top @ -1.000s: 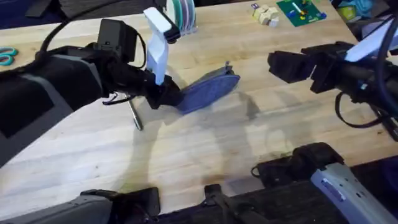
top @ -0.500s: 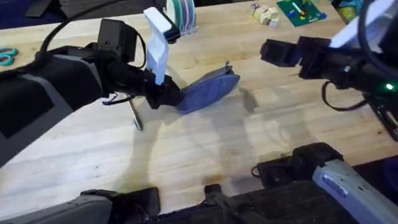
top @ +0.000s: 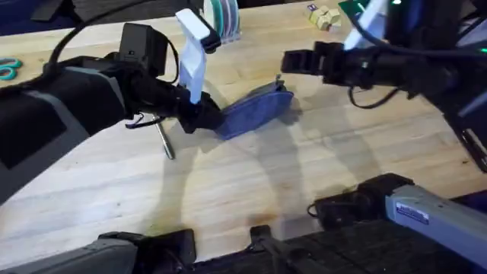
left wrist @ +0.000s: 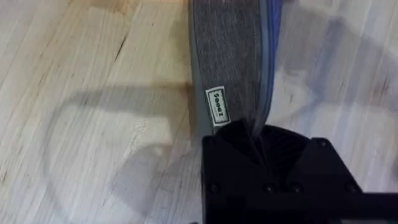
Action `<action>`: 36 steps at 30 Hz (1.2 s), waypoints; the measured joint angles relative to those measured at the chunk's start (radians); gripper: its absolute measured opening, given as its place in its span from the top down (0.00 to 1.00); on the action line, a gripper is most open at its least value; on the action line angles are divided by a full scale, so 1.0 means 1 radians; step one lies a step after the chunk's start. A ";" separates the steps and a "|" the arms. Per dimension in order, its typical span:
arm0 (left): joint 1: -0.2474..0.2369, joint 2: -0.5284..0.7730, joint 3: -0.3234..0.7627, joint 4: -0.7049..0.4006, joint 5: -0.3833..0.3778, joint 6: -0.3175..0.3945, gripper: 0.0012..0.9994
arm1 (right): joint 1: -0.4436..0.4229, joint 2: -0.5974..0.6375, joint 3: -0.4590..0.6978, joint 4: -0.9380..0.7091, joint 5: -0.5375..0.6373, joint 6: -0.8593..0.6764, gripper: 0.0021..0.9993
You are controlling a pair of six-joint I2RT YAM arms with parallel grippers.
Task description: Unzip the bag, pick up the pens from the table one at a time and place them inside, then zip the bag closed.
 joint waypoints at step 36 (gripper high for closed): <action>0.000 0.000 0.000 0.002 -0.005 0.000 0.96 | 0.131 0.288 0.000 0.161 0.018 -0.003 0.97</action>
